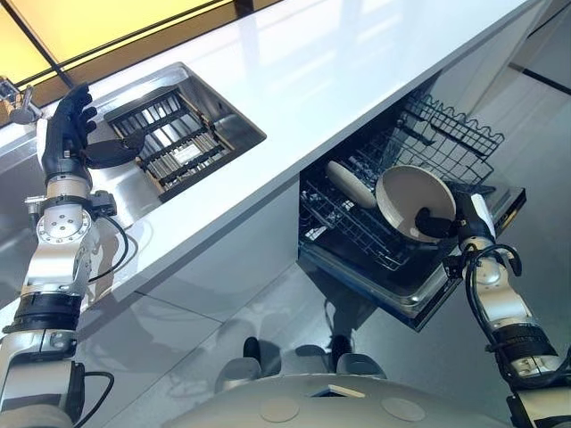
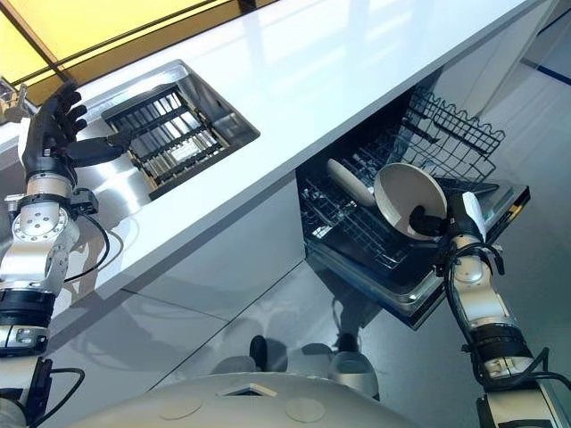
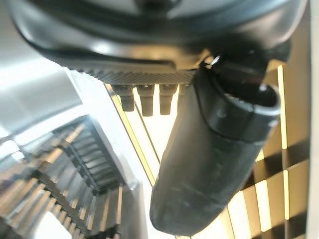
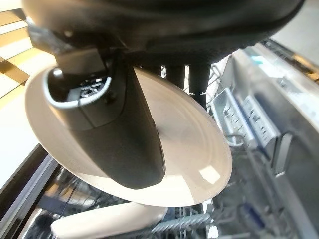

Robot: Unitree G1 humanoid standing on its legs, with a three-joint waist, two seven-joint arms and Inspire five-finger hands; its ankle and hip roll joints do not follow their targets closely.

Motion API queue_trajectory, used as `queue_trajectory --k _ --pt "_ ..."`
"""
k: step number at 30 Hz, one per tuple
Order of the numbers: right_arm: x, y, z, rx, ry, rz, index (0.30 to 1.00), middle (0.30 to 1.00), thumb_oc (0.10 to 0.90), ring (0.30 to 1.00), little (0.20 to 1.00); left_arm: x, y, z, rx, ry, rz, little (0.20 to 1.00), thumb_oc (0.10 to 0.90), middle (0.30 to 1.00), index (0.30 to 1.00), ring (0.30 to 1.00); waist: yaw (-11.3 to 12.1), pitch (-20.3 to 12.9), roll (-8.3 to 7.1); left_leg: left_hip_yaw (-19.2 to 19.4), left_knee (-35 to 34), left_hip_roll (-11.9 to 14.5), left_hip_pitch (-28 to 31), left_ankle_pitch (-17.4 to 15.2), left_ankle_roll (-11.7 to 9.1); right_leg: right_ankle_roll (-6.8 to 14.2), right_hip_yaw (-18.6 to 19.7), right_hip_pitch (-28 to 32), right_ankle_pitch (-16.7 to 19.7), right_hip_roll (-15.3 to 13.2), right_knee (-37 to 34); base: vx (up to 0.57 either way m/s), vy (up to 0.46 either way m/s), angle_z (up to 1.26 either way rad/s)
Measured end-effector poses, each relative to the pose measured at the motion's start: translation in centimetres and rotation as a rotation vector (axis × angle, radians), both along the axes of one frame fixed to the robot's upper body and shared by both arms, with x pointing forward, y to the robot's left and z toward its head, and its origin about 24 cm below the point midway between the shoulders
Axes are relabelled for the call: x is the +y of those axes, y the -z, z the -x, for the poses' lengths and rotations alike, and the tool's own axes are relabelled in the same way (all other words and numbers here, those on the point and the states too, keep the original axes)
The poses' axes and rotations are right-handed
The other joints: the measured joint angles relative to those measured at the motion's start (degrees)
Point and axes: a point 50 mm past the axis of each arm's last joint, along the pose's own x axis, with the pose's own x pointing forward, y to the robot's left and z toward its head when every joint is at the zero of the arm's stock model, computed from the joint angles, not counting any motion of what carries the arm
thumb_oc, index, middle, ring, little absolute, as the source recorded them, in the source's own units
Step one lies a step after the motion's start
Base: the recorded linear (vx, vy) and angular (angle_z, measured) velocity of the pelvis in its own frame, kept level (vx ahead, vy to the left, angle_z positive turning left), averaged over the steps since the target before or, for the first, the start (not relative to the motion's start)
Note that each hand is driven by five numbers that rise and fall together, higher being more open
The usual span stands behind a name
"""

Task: Pick up plates and place into dishwasher.

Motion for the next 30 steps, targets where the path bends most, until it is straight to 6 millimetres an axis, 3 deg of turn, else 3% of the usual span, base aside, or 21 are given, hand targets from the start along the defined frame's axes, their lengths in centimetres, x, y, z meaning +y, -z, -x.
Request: queue_trajectory --k 4,14,23,24,25,30 --pt "0.7 0.1 -0.2 -0.005 -0.016 -0.021 0.3 0.3 0.1 0.3 0.2 -0.1 0.0 0.0 -0.002 0.003 0.001 0.9 0.8 0.9 0.9 0.9 0.3 1.0 0.05 -0.8 0.0 0.0 -0.6 0.4 0.0 0.0 -0.5 0.0 0.0 0.0 0.0 -0.01 0.009 0.15" --pt "3.5 3.0 0.2 0.114 -0.022 -0.042 0.3 0.3 0.1 0.3 0.2 -0.1 0.0 0.0 -0.003 0.005 0.003 0.9 0.8 0.9 0.9 0.9 1.6 1.1 0.21 -2.1 0.0 -0.2 -1.2 0.8 -0.1 0.0 -0.7 0.2 -0.3 0.0 0.0 0.0 0.009 0.05" --pt "4.2 3.3 0.1 0.101 0.013 0.041 0.3 0.3 0.1 0.3 0.2 -0.3 0.2 -0.1 0.0 0.009 0.016 0.9 0.8 0.9 0.9 0.9 1.7 1.6 1.1 -4.1 0.0 -0.3 -1.5 1.4 -0.1 0.1 -1.8 1.1 -0.8 0.1 0.0 0.0 0.014 0.12" --pt "4.3 3.2 0.0 0.098 0.009 0.044 0.446 0.446 0.27 0.446 0.37 -0.3 0.3 -0.1 -0.001 0.01 0.022 0.9 0.8 0.9 0.9 0.9 1.7 1.7 1.2 -4.2 0.0 -0.3 -1.6 1.4 0.0 0.1 -1.9 1.1 -0.8 0.0 0.0 -0.01 0.011 0.07" --pt "4.5 3.1 -0.2 0.094 0.004 0.047 0.9 0.9 0.8 0.9 0.9 -0.3 0.3 -0.1 -0.002 0.01 0.03 0.9 0.8 0.9 0.9 0.9 1.6 1.8 1.31 -4.4 0.0 -0.3 -1.7 1.5 0.0 0.1 -2.0 1.1 -0.8 0.0 0.0 -0.01 0.016 0.08" --pt "5.1 2.6 -0.6 0.04 0.005 0.058 0.9 0.9 0.8 0.9 0.9 -0.4 0.4 -0.1 0.0 0.013 0.037 0.9 0.8 0.9 0.9 0.9 1.7 2.0 1.65 -4.7 0.0 -0.4 -2.0 1.7 0.0 0.1 -2.1 1.0 -0.8 0.0 0.0 -0.01 0.02 0.04"
